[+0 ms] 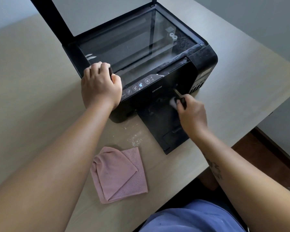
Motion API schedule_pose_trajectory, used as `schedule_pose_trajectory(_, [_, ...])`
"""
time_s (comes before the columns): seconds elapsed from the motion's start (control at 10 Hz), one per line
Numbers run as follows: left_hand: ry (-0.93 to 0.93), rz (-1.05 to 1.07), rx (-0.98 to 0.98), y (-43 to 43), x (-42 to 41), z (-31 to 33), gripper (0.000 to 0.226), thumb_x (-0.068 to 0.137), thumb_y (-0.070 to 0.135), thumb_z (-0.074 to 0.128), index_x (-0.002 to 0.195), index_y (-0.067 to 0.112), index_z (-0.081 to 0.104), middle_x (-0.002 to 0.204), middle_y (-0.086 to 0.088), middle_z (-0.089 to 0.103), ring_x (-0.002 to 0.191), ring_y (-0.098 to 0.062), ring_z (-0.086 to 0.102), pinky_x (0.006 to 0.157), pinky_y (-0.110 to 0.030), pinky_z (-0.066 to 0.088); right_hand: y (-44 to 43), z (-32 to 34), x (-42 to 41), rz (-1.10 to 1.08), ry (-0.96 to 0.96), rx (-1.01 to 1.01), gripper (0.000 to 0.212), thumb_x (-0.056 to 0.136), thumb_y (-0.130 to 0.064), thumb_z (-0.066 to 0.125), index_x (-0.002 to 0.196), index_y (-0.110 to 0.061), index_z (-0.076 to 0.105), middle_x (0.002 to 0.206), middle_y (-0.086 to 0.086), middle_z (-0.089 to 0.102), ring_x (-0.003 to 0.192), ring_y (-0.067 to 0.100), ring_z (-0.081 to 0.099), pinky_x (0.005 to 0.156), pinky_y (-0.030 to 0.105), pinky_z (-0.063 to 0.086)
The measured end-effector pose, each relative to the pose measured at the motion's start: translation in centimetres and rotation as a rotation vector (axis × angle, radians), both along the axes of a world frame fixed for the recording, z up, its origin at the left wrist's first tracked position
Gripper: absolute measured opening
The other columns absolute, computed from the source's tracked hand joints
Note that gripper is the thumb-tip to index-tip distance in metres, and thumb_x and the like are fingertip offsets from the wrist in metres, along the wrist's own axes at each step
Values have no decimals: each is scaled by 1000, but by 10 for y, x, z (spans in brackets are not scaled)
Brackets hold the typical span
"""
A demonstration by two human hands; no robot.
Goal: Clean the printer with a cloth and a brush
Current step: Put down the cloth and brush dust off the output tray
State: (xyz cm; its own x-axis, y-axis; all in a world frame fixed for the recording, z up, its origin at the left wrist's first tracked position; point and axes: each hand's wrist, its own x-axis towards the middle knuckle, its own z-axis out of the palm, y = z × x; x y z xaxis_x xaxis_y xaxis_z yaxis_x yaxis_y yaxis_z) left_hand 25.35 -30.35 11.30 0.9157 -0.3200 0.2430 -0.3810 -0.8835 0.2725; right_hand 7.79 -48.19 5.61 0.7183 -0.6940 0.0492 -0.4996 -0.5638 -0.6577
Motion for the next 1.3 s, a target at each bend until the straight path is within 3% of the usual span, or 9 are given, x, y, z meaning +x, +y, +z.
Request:
schedule_pose_trajectory(0.1, [3, -1, -2, 1, 0, -1, 38, 87, 33, 34, 115, 18, 55, 136, -4, 49, 123, -30, 40, 105, -38, 31, 24, 1, 7, 399, 89, -143, 20, 91, -25, 57, 104, -11, 64, 93, 13, 68, 83, 32, 62, 62, 32, 44])
schedule_pose_trajectory(0.2, [8, 2, -4, 1, 1, 0, 38, 89, 32, 36, 119, 18, 55, 140, -4, 47, 126, -29, 38, 107, -38, 29, 41, -1, 17, 596, 48, 220, 17, 89, -27, 63, 100, -14, 68, 84, 2, 69, 74, 18, 64, 62, 31, 50])
schedule_pose_trajectory(0.4, [3, 5, -12, 0, 0, 1, 39, 88, 32, 37, 120, 18, 55, 140, -4, 48, 126, -29, 38, 106, -39, 30, 4, -7, 19, -106, -69, 55, 23, 94, -23, 54, 112, -14, 64, 93, 6, 67, 75, 18, 58, 60, 24, 39])
schedule_pose_trajectory(0.5, [4, -1, -12, 1, 0, 1, 43, 88, 32, 37, 124, 17, 54, 140, -5, 48, 126, -31, 39, 105, -40, 31, 31, -4, 19, 485, 60, 23, 20, 89, -21, 60, 108, -16, 67, 96, 7, 71, 84, 23, 66, 69, 32, 53])
schedule_pose_trajectory(0.7, [-1, 0, -9, 0, 0, 2, 44, 87, 33, 36, 124, 17, 54, 140, -6, 48, 126, -31, 39, 104, -42, 33, -15, -2, 17, -22, 38, 234, 18, 91, -29, 58, 85, -13, 62, 76, 6, 63, 63, 17, 53, 54, 29, 38])
schedule_pose_trajectory(0.9, [-7, -3, -9, 1, 0, 1, 45, 87, 34, 35, 124, 17, 54, 139, -7, 48, 125, -32, 39, 104, -43, 32, 3, 5, -25, 463, 160, 88, 17, 89, -29, 57, 88, -14, 63, 71, 6, 66, 61, 22, 60, 54, 34, 48])
schedule_pose_trajectory(1.0, [-6, -2, -12, 0, 0, 2, 44, 88, 34, 36, 125, 16, 54, 139, -7, 48, 125, -32, 39, 105, -42, 32, 5, 6, -38, 358, 79, 326, 10, 91, -24, 60, 90, -17, 68, 64, -2, 66, 54, 6, 58, 52, 22, 43])
schedule_pose_trajectory(1.1, [-5, 0, -12, 0, -1, 2, 44, 88, 33, 36, 124, 16, 54, 139, -7, 48, 125, -32, 39, 104, -41, 32, -27, 1, -55, 10, 28, -23, 17, 95, -26, 55, 89, -13, 64, 70, 1, 63, 58, 16, 56, 49, 29, 40])
schedule_pose_trajectory(1.3, [1, 1, -4, 0, 0, 2, 42, 88, 33, 37, 123, 17, 54, 139, -6, 48, 125, -32, 39, 104, -42, 32, -16, 0, -67, 349, 73, 260, 11, 91, -24, 62, 97, -17, 68, 70, -5, 65, 60, 9, 58, 55, 22, 41])
